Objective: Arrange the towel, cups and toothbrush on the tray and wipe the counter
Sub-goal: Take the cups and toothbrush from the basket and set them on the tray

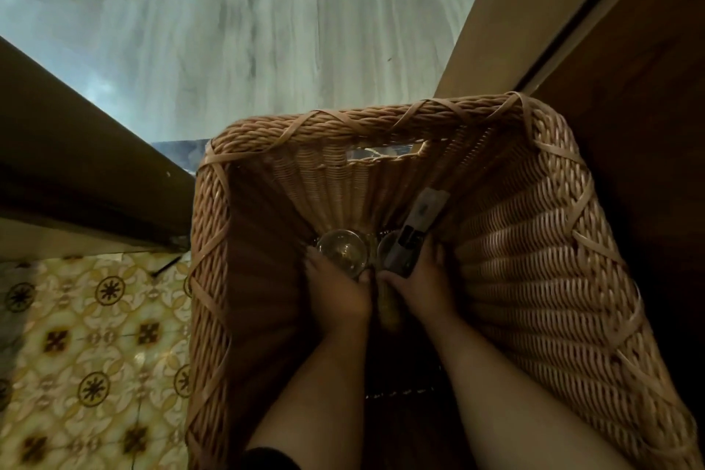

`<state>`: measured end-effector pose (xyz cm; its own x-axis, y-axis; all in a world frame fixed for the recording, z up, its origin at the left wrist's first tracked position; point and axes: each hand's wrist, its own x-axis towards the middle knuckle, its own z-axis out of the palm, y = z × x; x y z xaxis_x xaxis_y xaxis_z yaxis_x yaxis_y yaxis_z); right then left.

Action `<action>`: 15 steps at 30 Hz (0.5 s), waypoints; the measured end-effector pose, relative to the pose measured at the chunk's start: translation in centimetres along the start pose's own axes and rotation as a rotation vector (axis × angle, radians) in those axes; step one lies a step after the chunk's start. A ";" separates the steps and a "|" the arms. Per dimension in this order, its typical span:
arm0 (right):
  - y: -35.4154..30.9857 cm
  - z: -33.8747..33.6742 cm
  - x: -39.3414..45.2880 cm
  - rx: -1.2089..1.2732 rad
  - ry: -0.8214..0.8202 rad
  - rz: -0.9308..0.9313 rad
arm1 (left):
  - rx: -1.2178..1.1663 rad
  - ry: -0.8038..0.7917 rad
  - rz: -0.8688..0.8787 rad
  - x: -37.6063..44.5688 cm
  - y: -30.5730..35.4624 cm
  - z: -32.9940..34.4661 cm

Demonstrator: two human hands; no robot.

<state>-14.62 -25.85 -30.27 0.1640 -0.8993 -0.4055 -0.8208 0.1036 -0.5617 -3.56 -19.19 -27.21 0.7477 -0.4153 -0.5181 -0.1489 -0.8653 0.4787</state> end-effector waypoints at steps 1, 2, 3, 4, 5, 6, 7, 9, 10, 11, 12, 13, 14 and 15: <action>0.0 0.0 0.1 0.006 -0.013 -0.025 | 0.003 -0.006 0.009 0.2 0.0 0.1; -0.1 0.1 0.2 0.008 -0.026 -0.040 | 0.004 -0.006 0.016 0.3 0.1 0.1; -0.1 0.1 0.3 0.013 -0.038 -0.046 | 0.000 -0.002 0.023 0.4 0.3 0.1; -0.2 0.0 0.3 0.022 -0.047 -0.051 | -0.008 0.005 0.032 0.7 0.4 0.1; -0.2 0.1 0.4 0.028 -0.053 -0.062 | -0.012 0.008 0.043 0.8 0.6 0.2; -0.3 0.2 0.4 0.029 -0.057 -0.077 | -0.008 0.006 0.058 0.9 0.7 0.3; -0.4 0.2 0.4 0.028 -0.059 -0.084 | 0.000 0.001 0.069 0.9 0.8 0.3; -0.5 0.3 0.3 0.024 -0.056 -0.070 | 0.011 -0.001 0.069 0.9 0.8 0.3; -0.5 0.2 0.2 0.024 -0.051 -0.062 | 0.014 0.003 0.063 0.9 0.7 0.3; -0.5 0.0 0.1 0.026 -0.048 -0.061 | 0.017 0.005 0.060 0.8 0.5 0.1; -0.5 -0.2 0.0 0.029 -0.049 -0.062 | 0.023 0.000 0.060 0.8 0.4 0.0; -0.4 -0.4 -0.1 0.029 -0.051 -0.062 | 0.035 -0.011 0.058 0.7 0.3 0.0; -0.3 -0.7 -0.3 0.027 -0.055 -0.059 | 0.053 -0.028 0.052 0.6 0.2 -0.1; -0.3 -1.0 -0.6 0.024 -0.061 -0.055 | 0.068 -0.045 0.042 0.5 0.3 -0.3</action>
<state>-15.01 -25.80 -29.19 0.2421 -0.8766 -0.4159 -0.7963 0.0655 -0.6014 -3.03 -19.53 -27.12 0.7105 -0.4625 -0.5304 -0.2246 -0.8633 0.4520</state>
